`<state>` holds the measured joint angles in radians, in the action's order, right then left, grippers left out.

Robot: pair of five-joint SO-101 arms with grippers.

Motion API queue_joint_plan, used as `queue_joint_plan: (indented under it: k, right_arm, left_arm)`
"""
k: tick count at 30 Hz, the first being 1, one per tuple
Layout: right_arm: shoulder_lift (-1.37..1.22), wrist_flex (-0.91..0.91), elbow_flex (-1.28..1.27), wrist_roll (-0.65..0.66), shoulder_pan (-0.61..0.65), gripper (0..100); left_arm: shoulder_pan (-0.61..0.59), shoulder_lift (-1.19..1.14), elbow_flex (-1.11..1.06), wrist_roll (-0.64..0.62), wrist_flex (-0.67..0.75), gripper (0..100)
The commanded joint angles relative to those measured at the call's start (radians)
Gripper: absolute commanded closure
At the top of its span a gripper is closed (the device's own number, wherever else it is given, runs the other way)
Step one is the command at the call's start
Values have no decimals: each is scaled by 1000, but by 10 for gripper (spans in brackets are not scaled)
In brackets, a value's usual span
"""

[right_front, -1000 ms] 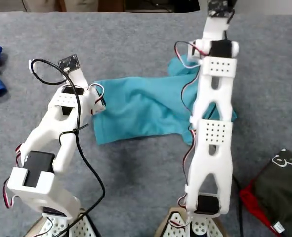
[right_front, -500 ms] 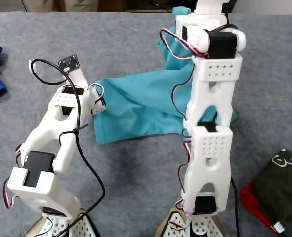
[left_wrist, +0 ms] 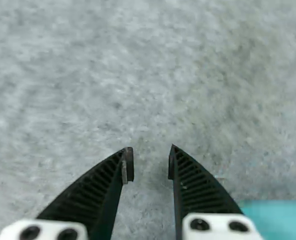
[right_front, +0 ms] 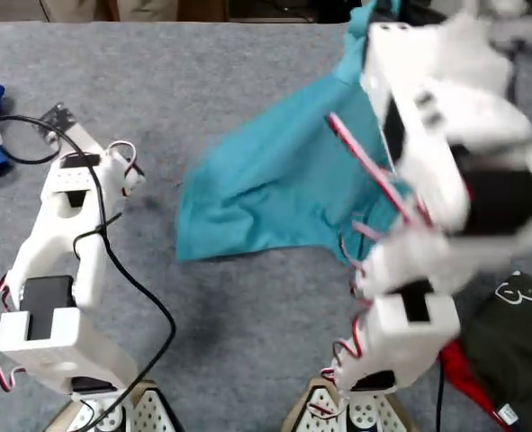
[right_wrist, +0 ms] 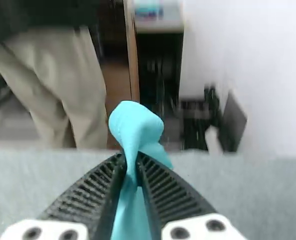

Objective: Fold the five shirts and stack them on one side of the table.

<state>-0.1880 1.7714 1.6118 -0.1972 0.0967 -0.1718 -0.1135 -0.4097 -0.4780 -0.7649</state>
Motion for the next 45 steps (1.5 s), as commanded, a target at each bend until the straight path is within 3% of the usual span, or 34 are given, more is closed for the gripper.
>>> queue_joint_plan:
  k: [1,15,21,27,35,41,45]
  right_arm:
    - [147,11,50,3,-13,993]
    - [260,8,50,23,-8,993]
    - [286,-18,48,25,182,993]
    - [285,-44,47,23,458,993]
    - [291,-183,-2,23,731,993]
    - [289,-278,-77,-17,914,993]
    - [292,-284,-128,-12,880,993]
  left_arm:
    - [-8,7,49,-31,15,867]
    - [41,15,60,-28,-34,867]
    - [-18,8,175,23,-164,867]
    - [-249,16,301,75,-310,867]
    - [-569,16,446,149,-508,867]
    - [-575,12,413,153,-575,867]
    - [-466,7,371,152,-571,867]
